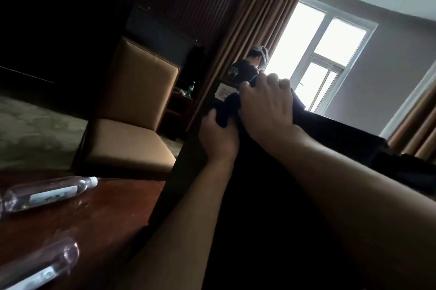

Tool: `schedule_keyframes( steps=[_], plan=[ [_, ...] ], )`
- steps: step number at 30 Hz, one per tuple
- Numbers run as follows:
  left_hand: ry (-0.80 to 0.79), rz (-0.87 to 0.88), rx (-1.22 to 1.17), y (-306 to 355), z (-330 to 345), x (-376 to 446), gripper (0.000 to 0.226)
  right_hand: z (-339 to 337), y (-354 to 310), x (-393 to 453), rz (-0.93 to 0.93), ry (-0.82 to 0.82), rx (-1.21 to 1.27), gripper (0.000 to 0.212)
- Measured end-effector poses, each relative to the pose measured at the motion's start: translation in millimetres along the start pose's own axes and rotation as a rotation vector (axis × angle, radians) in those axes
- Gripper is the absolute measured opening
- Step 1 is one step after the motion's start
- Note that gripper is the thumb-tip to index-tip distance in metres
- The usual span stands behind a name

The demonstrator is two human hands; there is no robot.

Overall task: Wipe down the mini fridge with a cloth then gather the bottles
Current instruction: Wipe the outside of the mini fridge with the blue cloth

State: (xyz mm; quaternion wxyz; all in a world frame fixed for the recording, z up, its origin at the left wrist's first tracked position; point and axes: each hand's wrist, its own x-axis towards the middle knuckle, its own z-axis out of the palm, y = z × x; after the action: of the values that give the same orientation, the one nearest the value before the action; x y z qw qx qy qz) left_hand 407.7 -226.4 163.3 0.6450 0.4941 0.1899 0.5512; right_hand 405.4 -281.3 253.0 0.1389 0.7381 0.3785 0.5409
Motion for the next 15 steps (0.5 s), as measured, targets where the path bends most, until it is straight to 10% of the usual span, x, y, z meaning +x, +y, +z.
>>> schedule_keyframes(
  steps=[15],
  plan=[
    [0.063, -0.071, -0.013, -52, -27, -110, 0.033, -11, -17, -123, -0.039, -0.117, -0.022, 0.023]
  ],
)
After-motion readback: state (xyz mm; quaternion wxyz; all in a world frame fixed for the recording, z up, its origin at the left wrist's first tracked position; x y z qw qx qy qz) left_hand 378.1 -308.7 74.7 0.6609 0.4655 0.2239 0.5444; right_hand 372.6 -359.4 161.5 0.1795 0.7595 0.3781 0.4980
